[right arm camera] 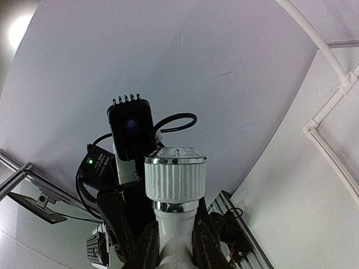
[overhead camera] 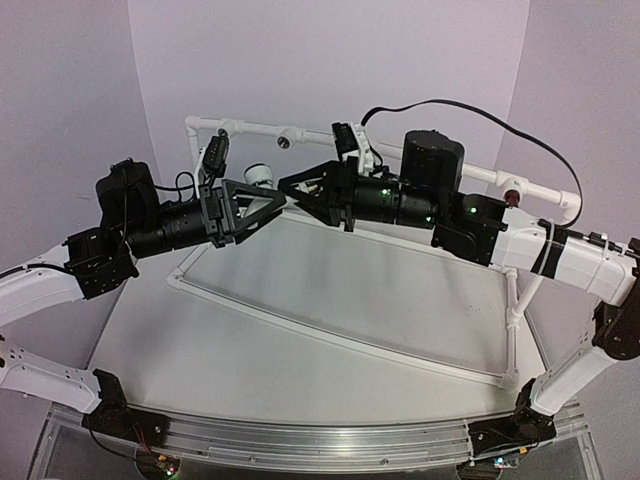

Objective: Install the water faucets
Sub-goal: Pass from the right arm to the left

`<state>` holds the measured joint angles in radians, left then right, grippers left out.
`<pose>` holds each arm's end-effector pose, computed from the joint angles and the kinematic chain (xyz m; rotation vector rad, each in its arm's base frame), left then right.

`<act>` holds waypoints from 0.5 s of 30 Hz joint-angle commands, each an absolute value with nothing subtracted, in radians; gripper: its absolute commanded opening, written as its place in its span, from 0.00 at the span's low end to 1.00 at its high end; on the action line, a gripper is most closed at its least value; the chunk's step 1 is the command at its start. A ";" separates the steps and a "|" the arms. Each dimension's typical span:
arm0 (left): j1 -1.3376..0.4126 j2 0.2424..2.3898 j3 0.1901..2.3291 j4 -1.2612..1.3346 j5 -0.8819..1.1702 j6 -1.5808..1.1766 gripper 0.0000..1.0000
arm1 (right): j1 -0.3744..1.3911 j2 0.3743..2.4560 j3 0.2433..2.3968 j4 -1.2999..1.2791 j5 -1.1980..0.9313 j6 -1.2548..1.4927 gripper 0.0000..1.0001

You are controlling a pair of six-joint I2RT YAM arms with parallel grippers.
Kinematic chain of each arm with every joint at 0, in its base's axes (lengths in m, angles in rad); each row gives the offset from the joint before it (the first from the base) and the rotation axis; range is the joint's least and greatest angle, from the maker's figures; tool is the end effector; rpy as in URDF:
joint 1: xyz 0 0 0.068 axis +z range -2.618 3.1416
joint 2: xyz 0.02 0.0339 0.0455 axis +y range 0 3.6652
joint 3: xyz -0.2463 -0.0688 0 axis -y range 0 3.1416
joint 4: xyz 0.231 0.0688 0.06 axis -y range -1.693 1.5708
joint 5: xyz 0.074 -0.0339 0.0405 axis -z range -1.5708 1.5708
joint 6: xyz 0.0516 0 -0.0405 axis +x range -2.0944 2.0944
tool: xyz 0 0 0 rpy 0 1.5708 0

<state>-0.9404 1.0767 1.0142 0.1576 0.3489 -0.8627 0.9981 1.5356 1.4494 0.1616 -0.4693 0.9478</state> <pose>0.1387 -0.2200 0.3874 0.3971 1.6933 -1.6596 0.1789 0.3205 0.4086 -0.5039 1.7694 1.8277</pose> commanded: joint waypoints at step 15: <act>-0.910 1.018 1.044 0.199 0.350 -0.869 0.09 | 1.001 1.538 1.474 0.200 -0.533 0.900 0.01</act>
<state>-0.9218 1.0590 1.0142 0.1582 0.3677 -0.8892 0.9982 1.5356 1.4494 0.1933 -0.5041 0.9243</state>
